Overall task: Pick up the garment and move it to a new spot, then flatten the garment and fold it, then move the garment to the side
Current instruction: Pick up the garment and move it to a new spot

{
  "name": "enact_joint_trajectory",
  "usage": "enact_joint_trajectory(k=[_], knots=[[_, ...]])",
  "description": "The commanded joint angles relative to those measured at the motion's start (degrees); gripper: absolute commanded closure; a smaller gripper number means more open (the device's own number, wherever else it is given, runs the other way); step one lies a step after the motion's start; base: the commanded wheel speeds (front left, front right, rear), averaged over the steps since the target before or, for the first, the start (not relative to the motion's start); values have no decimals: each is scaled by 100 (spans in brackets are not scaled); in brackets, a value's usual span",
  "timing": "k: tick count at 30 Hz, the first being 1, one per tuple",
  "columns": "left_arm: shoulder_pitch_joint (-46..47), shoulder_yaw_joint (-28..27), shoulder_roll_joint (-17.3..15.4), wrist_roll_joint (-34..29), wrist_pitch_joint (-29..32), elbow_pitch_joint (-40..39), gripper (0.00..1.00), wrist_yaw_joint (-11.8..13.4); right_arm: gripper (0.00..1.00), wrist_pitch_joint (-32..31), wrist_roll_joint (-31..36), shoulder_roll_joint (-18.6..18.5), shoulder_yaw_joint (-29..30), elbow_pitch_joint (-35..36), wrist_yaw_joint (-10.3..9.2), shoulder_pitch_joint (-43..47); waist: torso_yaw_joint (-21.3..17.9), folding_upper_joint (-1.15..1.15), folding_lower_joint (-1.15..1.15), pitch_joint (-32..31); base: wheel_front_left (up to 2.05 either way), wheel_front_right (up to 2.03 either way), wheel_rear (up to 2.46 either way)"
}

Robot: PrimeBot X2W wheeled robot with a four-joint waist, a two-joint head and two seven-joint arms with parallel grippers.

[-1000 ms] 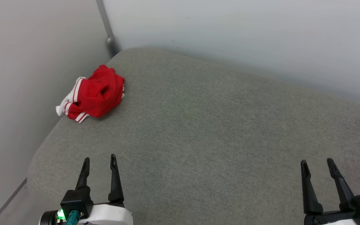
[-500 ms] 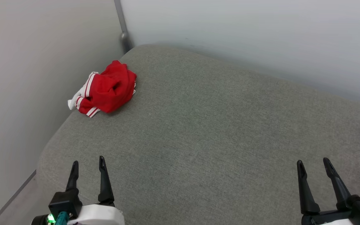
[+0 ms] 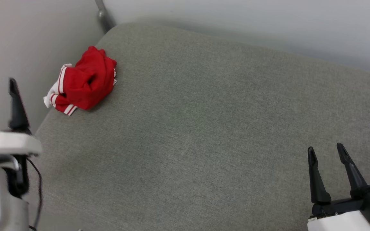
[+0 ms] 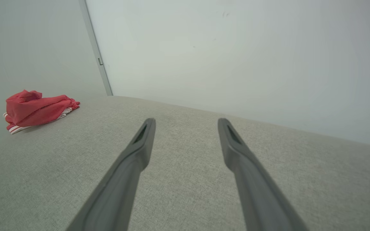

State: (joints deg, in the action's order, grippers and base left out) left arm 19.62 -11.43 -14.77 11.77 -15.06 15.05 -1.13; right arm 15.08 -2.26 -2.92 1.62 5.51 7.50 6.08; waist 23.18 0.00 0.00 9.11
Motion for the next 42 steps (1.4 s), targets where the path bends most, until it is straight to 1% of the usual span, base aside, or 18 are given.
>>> enact_joint_trajectory(k=[1, 3, 7, 10, 12, 15, 20, 23, 28, 31, 32, 37, 42], knots=[[488, -94, -223, 29, -17, 125, 0, -94, 0, 14, 71, 7, 21, 61, -3, -154, -222, 0, 0, 380, 0, 0, 0], [867, -186, -495, 79, -12, 346, 0, -176, 0, 14, 139, 5, 59, 94, -3, -270, -307, 0, 0, 609, 0, 0, 0], [1712, -317, -1042, 291, 263, 781, 0, -345, 0, 14, 272, 6, 75, 211, -2, -501, -447, 0, 0, 1086, 0, 0, 0], [2276, -315, -1378, 592, 700, 1162, 0, -499, 0, 14, 365, 5, 97, 314, -3, -679, -537, 0, 0, 1415, 0, 0, 0], [2611, -242, -1626, 821, 1171, 1421, 0, -568, 0, 14, 403, 5, 96, 385, -3, -801, -595, 0, 0, 1624, 0, 0, 0], [2967, 5, -1941, 1180, 2076, 1757, 0, -618, 0, 14, 488, 5, 89, 504, -3, -947, -682, 0, 0, 1891, 0, 0, 0], [3218, 807, -2448, 1857, 3691, 1923, 0, -625, 0, 14, 617, 5, 70, 711, -3, -1151, -803, 0, 0, 2273, 0, 0, 0], [3287, 1141, -2776, 2291, 4416, 1900, 0, -623, 0, 14, 703, 5, 30, 848, -3, -1262, -899, 0, 0, 2492, 0, 0, 0], [3195, 1578, -3031, 2971, 5435, 2036, 0, -624, 0, 14, 793, 5, -1, 1038, -3, -1401, -1049, 0, 0, 2823, 0, 0, 0], [3111, 1723, -3076, 3337, 5871, 2090, 0, -624, 0, 14, 853, 5, -12, 1151, -3, -1471, -1113, 0, 0, 2997, 0, 0, 0], [3111, 1723, -3076, 3337, 5871, 2090, 0, -624, 0, 14, 853, 5, -12, 1151, -3, -1471, -1113, 0, 0, 2997, 0, 0, 0], [2939, 2080, -2974, 3569, 6328, 2287, 0, -625, 0, 13, 953, 5, -17, 1266, -3, -1505, -1159, 0, 0, 3205, 0, 0, 0], [2856, 2427, -2736, 3621, 6357, 2491, 0, -625, 0, 11, 1012, 4, 5, 1292, -3, -1516, -1145, 0, 0, 3294, 0, 0, 0]])
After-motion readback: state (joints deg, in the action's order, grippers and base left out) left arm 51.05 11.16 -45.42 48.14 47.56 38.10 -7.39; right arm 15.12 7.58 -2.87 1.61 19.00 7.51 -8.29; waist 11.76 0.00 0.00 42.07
